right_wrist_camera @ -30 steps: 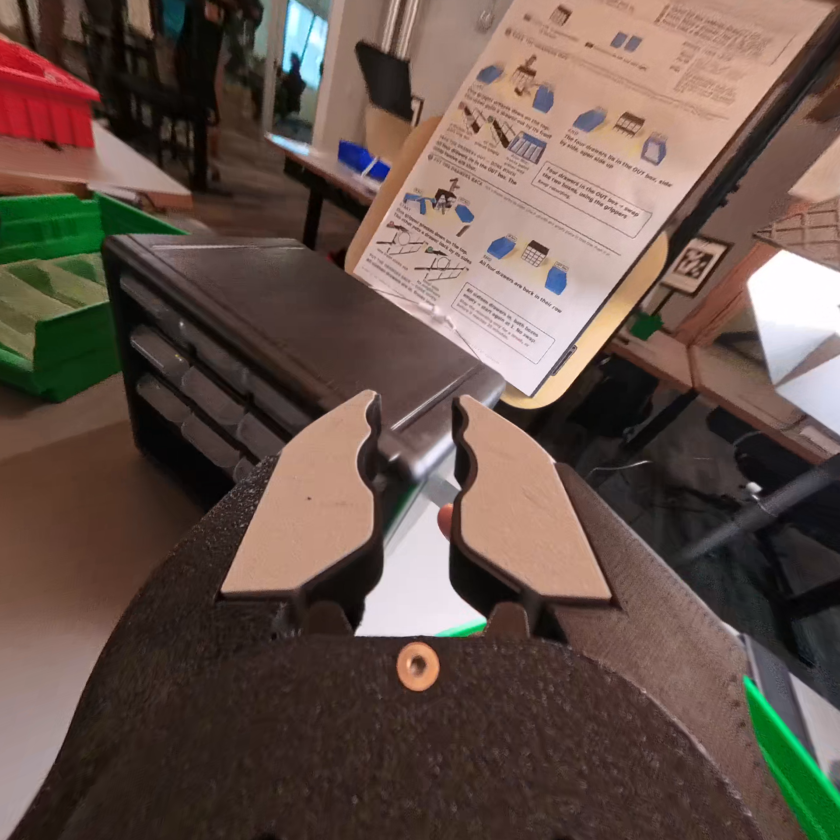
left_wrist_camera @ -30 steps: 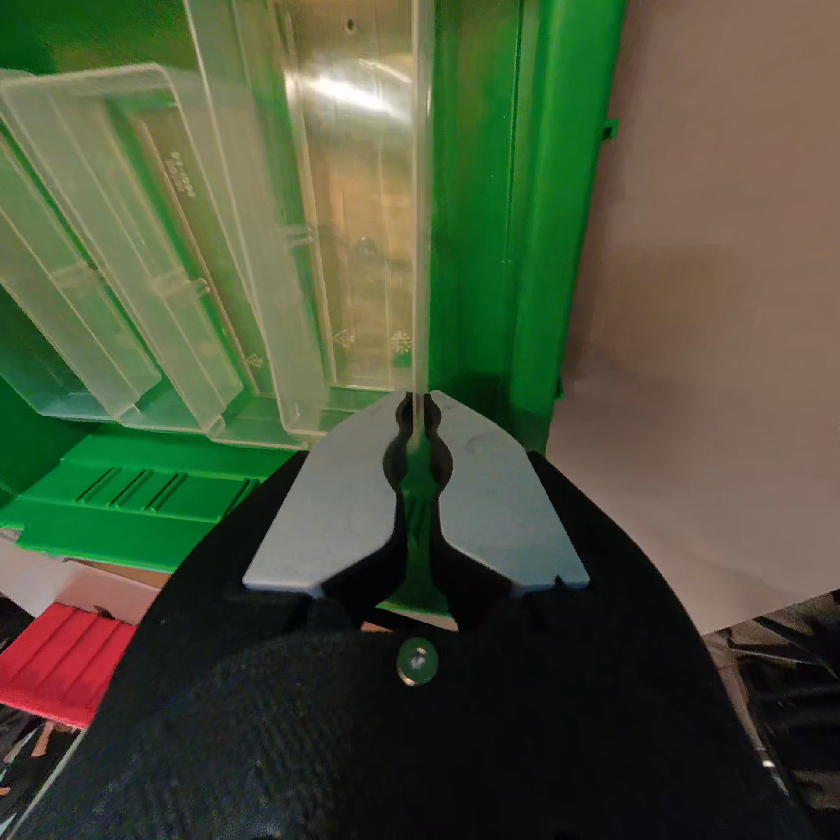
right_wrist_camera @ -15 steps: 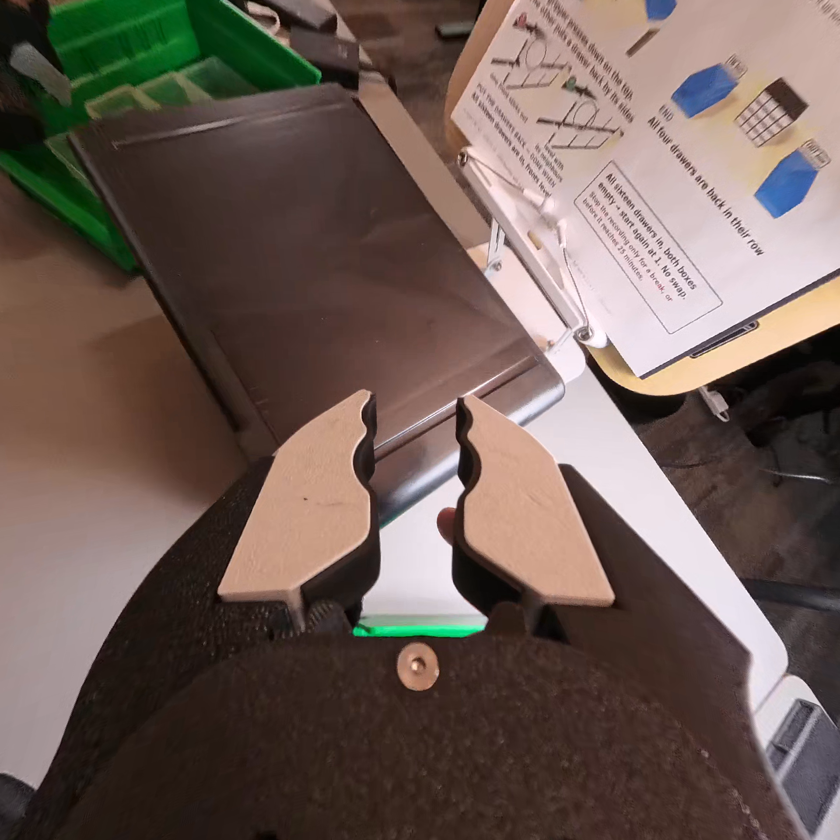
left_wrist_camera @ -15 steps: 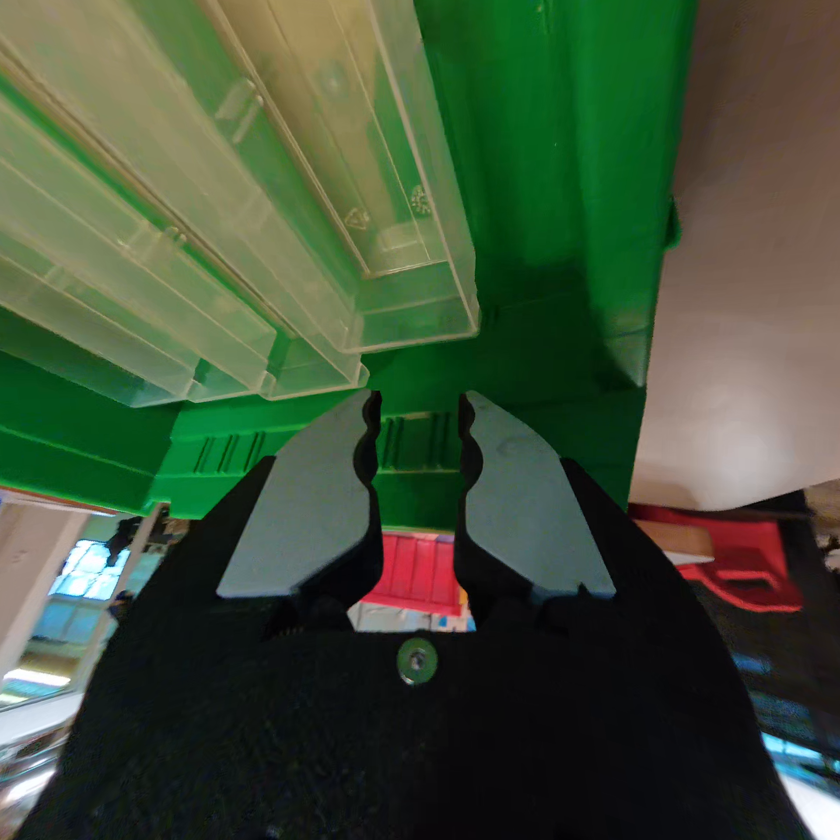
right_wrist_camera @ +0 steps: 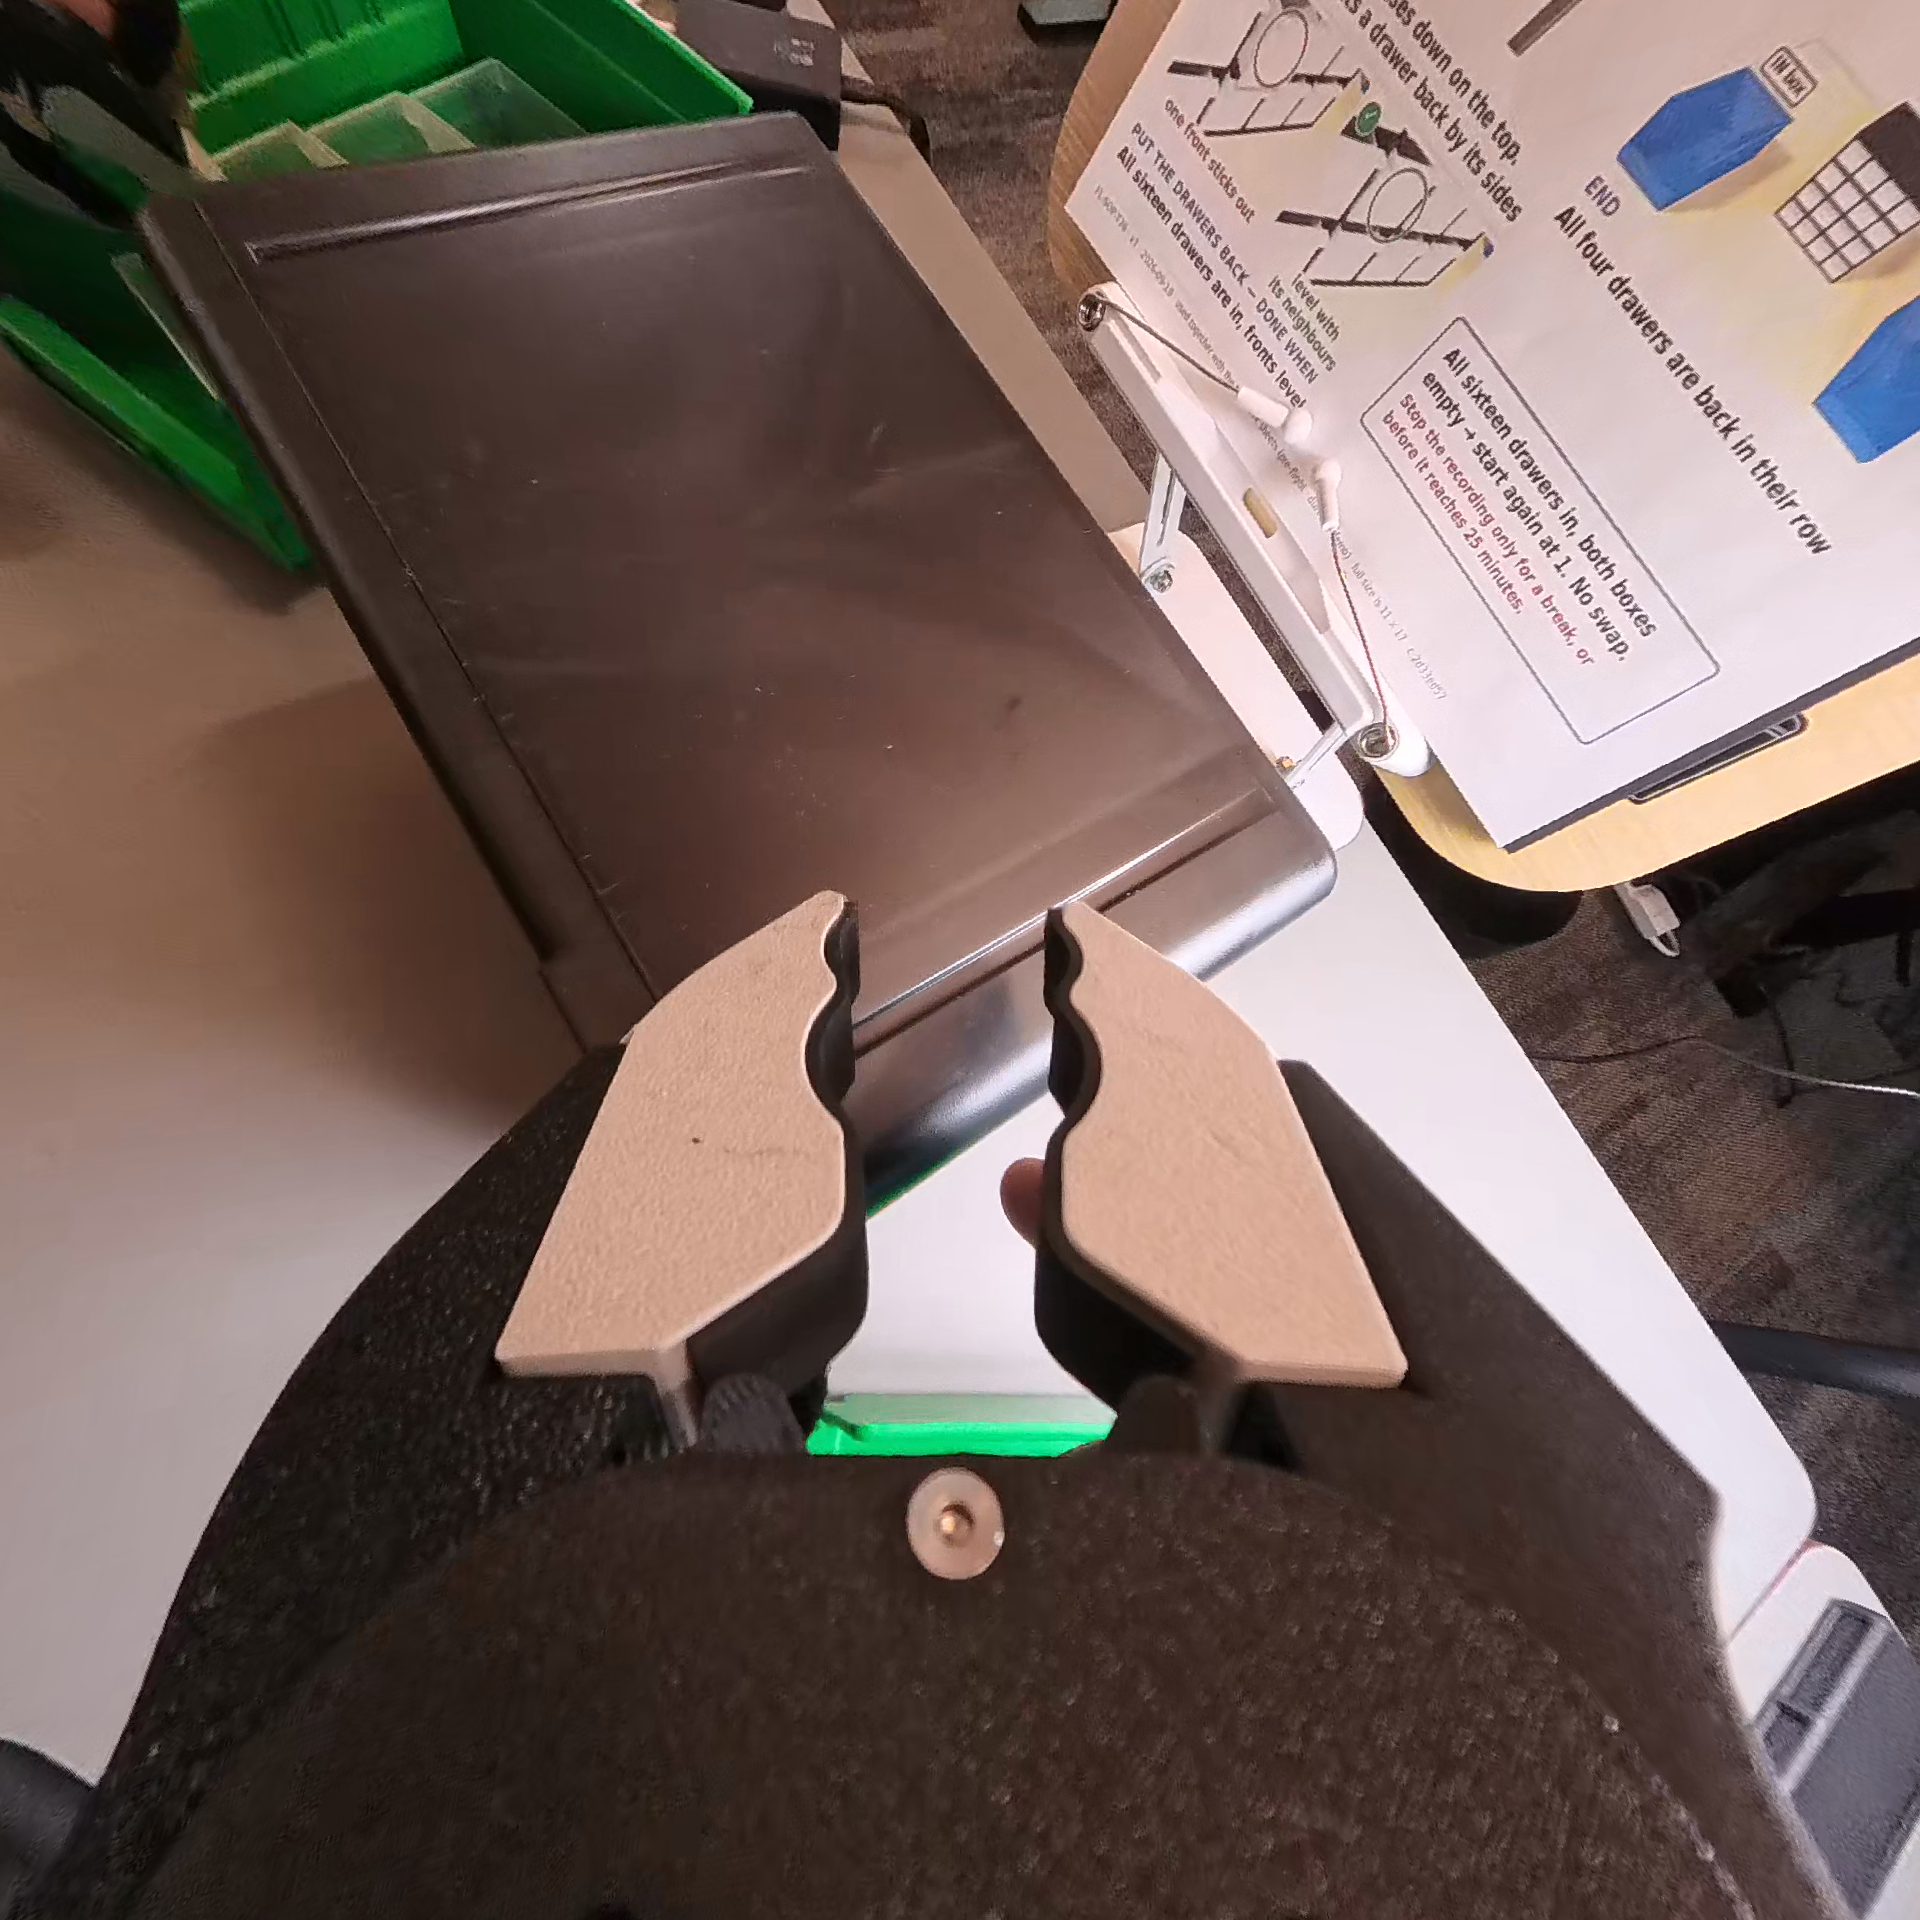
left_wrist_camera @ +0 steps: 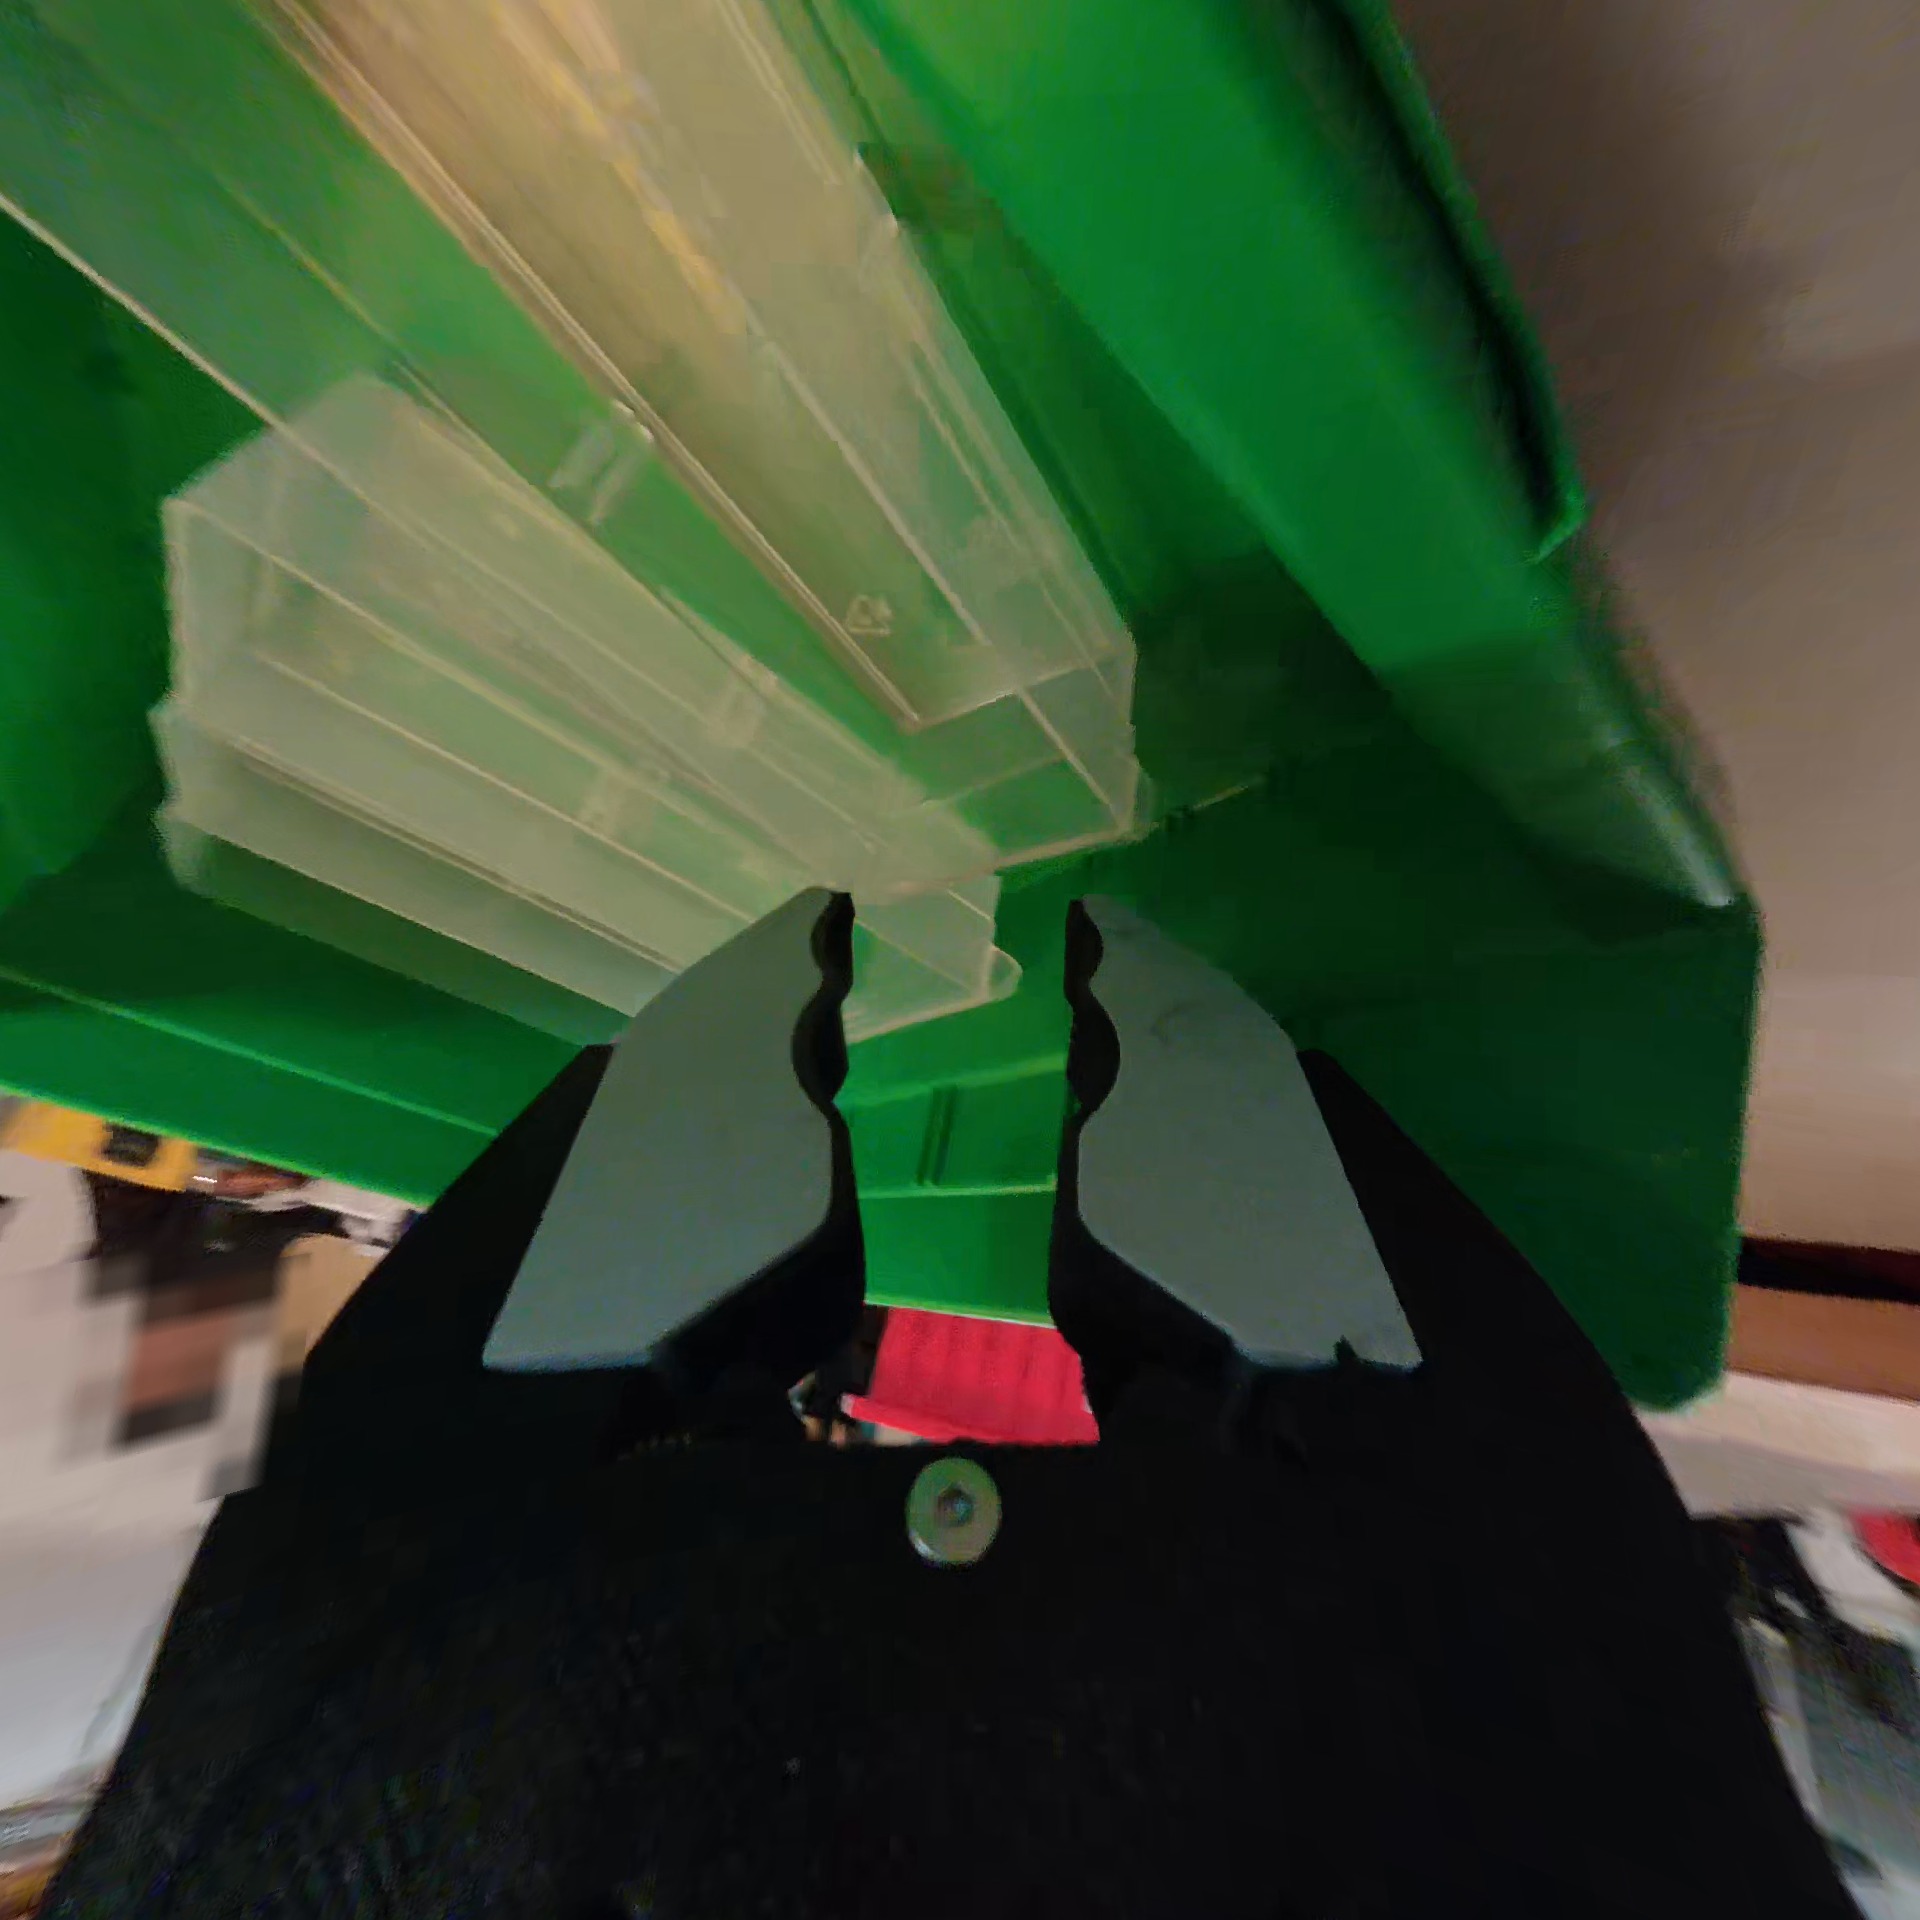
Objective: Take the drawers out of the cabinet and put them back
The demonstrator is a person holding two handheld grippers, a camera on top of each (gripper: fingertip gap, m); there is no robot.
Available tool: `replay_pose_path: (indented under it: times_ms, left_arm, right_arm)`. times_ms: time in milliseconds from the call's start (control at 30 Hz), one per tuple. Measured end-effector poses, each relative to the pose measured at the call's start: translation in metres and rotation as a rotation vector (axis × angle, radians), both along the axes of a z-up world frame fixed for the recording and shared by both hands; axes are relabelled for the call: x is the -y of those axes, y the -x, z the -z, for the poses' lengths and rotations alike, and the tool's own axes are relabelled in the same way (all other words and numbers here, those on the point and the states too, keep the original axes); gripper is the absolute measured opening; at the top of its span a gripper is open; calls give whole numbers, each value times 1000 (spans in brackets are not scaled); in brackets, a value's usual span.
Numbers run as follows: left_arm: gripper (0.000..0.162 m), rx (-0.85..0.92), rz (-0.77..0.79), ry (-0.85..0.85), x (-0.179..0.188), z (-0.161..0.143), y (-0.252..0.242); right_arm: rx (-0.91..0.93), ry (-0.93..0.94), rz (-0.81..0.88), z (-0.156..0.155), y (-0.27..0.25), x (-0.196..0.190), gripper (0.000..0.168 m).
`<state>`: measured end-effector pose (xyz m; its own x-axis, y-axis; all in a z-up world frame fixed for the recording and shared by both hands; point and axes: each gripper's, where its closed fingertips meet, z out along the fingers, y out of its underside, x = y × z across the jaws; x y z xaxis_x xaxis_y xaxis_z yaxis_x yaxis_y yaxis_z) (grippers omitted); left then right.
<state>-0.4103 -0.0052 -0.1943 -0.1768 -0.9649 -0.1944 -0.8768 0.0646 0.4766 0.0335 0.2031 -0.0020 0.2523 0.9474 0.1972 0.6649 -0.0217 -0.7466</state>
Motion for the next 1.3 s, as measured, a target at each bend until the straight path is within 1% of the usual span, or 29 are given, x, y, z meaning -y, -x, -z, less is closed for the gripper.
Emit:
replay_pose_path:
  times_ms: [33,133,200,300,467,667,833,1067,1167,1300]
  left_arm:
    - [40,19,47,-19,-3,0,-3]
    - [42,51,133,-60,-10,-3,-8]
    - [43,68,183,-58,-11,0,-11]
    - [45,30,260,-50,-13,4,-8]
    - [44,61,243,-26,-11,3,-9]
    - [42,104,184,17,-4,2,-14]
    - [41,94,200,27,-5,2,-14]
    - [33,128,273,35,-2,0,-18]
    - [35,147,315,27,0,-3,-22]
    - [39,202,308,18,4,-9,-28]
  right_arm:
    - [-5,3,0,0,1,0,34]
    - [-13,12,4,0,3,-1,33]
    - [-5,23,8,1,3,-3,33]
    - [-5,74,21,1,4,-7,33]
    - [44,169,44,11,0,-15,33]
    - [78,194,27,14,0,-15,33]
    - [97,216,18,15,5,-15,33]
    - [92,217,18,15,5,-16,33]
    - [93,220,21,15,5,-16,33]
    - [95,222,28,15,5,-16,33]
